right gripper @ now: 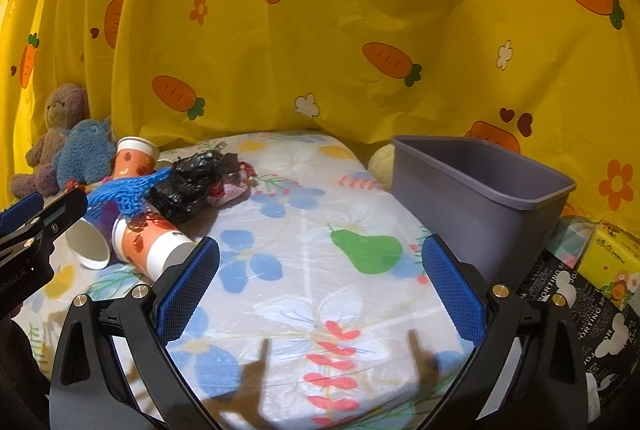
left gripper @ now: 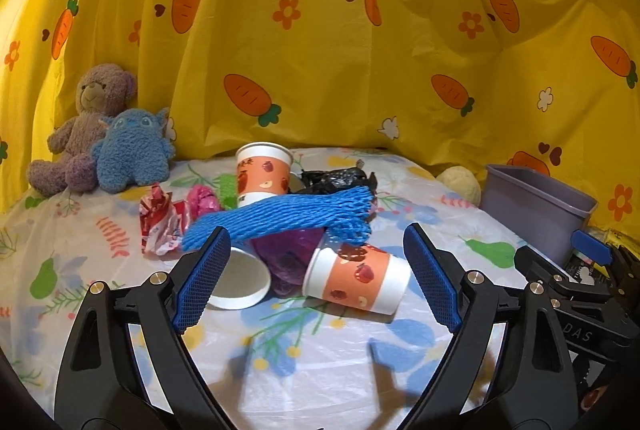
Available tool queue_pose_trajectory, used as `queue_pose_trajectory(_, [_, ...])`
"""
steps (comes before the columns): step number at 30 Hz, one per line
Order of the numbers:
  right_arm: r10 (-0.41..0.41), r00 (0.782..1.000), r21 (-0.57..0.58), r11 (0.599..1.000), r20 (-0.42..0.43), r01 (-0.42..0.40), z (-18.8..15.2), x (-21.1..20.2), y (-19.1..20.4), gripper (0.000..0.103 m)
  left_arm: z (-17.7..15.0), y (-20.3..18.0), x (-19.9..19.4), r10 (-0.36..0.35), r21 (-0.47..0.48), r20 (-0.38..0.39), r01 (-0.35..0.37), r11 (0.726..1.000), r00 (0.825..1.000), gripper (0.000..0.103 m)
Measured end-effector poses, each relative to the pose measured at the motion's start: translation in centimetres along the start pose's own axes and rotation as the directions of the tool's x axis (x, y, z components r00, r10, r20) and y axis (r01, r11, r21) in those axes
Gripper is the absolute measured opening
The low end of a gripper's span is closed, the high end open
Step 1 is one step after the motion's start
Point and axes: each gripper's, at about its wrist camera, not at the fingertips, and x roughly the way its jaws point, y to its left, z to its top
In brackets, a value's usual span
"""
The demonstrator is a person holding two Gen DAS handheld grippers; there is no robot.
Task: Collect trash
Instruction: 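Grasp the white grid-print cup with the left tool while the right tool grasps the orange apple cup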
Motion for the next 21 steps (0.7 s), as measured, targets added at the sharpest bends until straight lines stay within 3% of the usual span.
queue_pose_trajectory(3, [0.092, 0.995, -0.007, 0.996, -0.044, -0.092, -0.3, 1.2, 1.8, 0.092, 0.0, 2.0, -0.3, 0.051, -0.027, 0.01, -0.051, 0.998, 0.999, 0.087])
queue_pose_trajectory(8, [0.245, 0.961, -0.038, 0.967, -0.129, -0.252, -0.3, 3.4, 5.0, 0.091, -0.2, 4.8, -0.4, 0.101, -0.051, -0.001, -0.101, 0.994, 0.995, 0.077])
queue_pose_trajectory(21, [0.285, 0.917, -0.173, 0.924, -0.279, -0.34, 0.9, 8.3, 10.3, 0.095, -0.6, 7.3, 0.8, 0.123, -0.08, -0.045, -0.126, 0.989, 0.991, 0.077])
